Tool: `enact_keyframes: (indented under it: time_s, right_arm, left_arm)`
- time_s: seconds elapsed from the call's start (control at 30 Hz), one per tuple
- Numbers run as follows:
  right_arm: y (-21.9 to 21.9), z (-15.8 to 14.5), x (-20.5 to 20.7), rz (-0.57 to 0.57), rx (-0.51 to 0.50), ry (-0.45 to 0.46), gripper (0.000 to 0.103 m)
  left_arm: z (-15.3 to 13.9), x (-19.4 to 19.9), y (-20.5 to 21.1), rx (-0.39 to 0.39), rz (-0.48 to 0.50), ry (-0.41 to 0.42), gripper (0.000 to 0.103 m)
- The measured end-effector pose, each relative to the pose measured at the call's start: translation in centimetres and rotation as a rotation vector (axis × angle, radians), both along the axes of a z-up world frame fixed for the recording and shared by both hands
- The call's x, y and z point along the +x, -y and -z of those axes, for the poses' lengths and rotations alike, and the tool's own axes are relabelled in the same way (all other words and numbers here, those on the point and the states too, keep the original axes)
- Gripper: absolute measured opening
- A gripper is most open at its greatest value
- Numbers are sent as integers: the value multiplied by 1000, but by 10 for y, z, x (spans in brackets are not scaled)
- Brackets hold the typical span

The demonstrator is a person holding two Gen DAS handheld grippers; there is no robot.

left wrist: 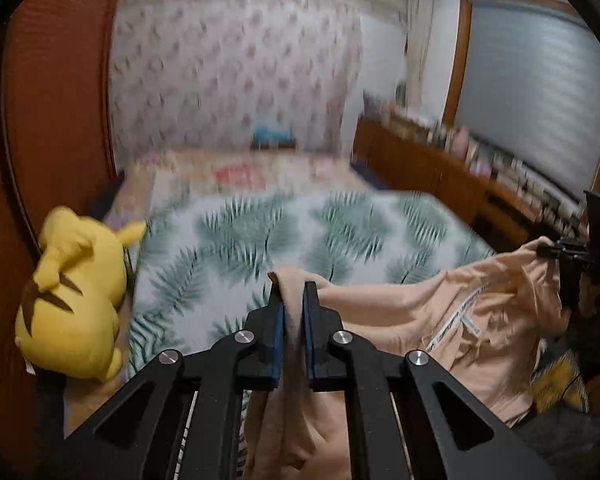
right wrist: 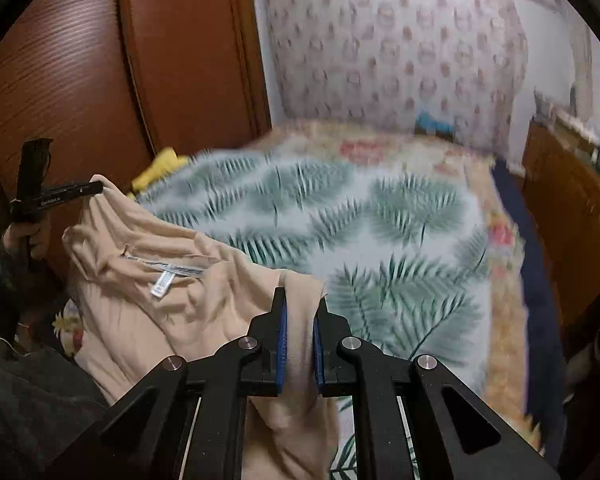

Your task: Fold small clothes

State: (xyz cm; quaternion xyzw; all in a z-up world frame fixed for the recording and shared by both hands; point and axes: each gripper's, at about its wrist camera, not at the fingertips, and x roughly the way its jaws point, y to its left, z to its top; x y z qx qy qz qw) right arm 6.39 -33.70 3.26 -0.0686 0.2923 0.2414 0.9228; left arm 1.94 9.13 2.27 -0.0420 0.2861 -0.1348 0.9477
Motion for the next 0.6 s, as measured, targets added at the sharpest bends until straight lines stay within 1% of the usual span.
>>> enact_keyframes:
  time_s: [0.07, 0.13, 0.23, 0.33, 0.37, 0.47, 0.6]
  right_arm:
    - [0, -19, -11, 2, 9, 47, 10]
    - [-1, -33, -18, 1, 13, 80, 10]
    - [-3, -49, -29, 5, 19, 122, 10]
    - [-2, -56, -43, 4, 45, 142, 10]
    - [-1, -58, -46, 3, 60, 142, 10]
    - [-8, -61, -58, 5, 46, 184, 10]
    - [-5, -65, -64, 10, 55, 227, 10]
  left_arm:
    - [-17, -7, -1, -17, -7, 49, 9]
    - [-29, -11, -1, -23, -9, 77, 9]
    - [-46, -22, 2, -15, -6, 121, 9]
    - [-59, -36, 2, 3, -25, 169, 9]
    - [-64, -42, 0, -5, -34, 192, 9]
    - [-76, -50, -8, -19, -59, 234, 9]
    - [-88, -55, -17, -8, -87, 268, 9]
